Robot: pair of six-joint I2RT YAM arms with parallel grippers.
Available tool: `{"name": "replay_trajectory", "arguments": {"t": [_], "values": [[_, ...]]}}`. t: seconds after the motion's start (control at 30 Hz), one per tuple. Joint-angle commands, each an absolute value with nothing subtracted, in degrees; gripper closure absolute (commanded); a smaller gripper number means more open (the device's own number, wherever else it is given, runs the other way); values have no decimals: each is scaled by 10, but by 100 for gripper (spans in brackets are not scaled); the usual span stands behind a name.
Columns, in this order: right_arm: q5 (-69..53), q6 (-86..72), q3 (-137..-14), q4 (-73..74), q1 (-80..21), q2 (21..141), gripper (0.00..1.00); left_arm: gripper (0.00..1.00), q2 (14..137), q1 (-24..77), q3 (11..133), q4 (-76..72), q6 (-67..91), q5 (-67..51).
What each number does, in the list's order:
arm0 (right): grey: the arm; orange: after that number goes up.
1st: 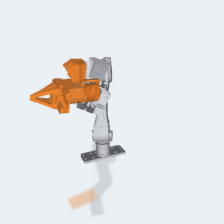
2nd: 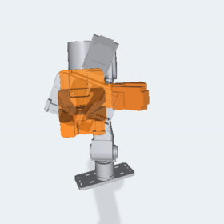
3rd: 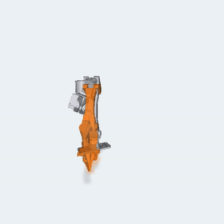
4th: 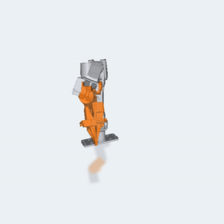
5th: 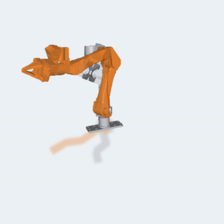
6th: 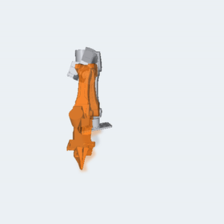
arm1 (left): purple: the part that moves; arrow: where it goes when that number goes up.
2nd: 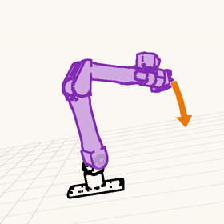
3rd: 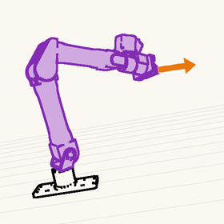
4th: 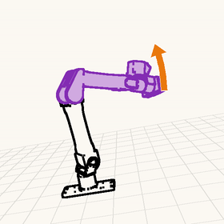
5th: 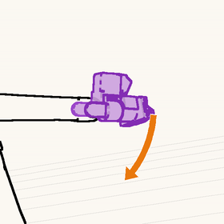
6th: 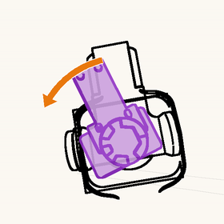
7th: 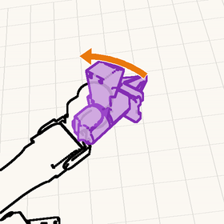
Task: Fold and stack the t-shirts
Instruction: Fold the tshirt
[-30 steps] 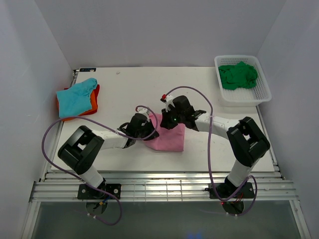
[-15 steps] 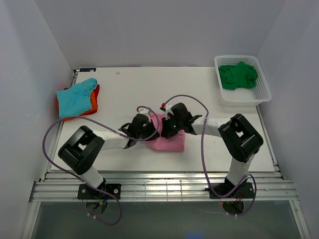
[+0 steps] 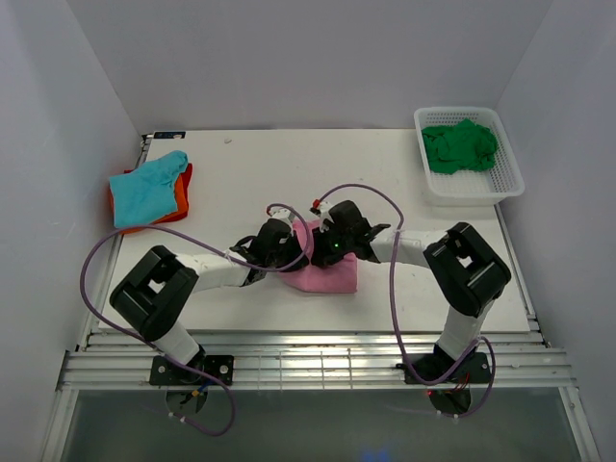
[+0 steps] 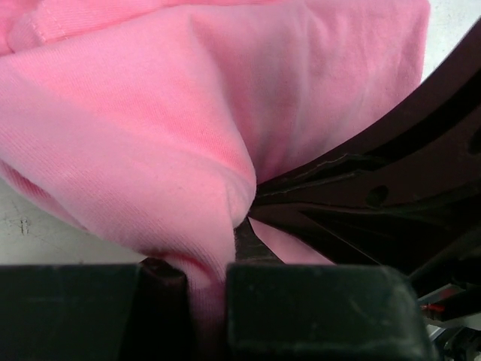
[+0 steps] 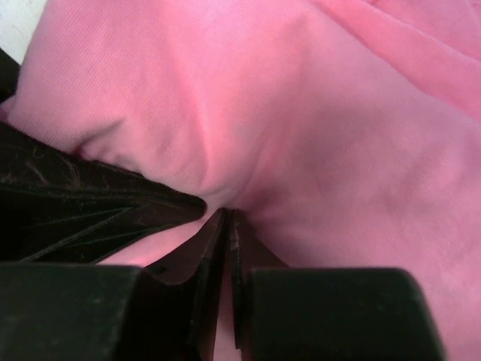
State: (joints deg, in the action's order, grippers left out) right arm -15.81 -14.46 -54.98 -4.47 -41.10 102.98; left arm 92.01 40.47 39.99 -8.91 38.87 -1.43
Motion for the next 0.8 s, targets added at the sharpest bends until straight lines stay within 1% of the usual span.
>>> {"name": "replay_trajectory", "arguments": {"t": [0.0, 0.03, 0.13, 0.17, 0.3, 0.43, 0.5, 0.57, 0.6, 0.67, 0.7, 0.77], "values": [[-91, -126, -521, -22, -427, 981, 85, 100, 878, 412, 420, -76, 389, -20], [-84, -121, -505, -32, -438, 964, 76, 100, 877, 411, 419, -76, 392, -18], [-52, -116, -477, -41, -463, 904, 59, 100, 877, 412, 417, -76, 400, -16], [-43, -113, -469, -47, -469, 890, 56, 100, 876, 413, 417, -76, 403, -16], [-13, -112, -436, -61, -494, 830, 49, 100, 878, 415, 421, -75, 417, -13], [21, -114, -426, -65, -498, 820, 48, 100, 882, 424, 426, -75, 425, -9], [39, -116, -434, -61, -498, 824, 48, 100, 877, 432, 424, -74, 436, -9], [49, -117, -444, -56, -498, 837, 53, 100, 869, 440, 418, -71, 443, 14], [66, -120, -459, -52, -498, 844, 62, 100, 867, 443, 416, -69, 449, 19], [73, -121, -472, -39, -498, 866, 72, 100, 862, 451, 413, -60, 454, 22], [76, -122, -481, -39, -498, 873, 80, 100, 860, 454, 412, -58, 456, 23], [74, -127, -487, -41, -498, 889, 87, 100, 856, 467, 407, -55, 465, 26]]}}
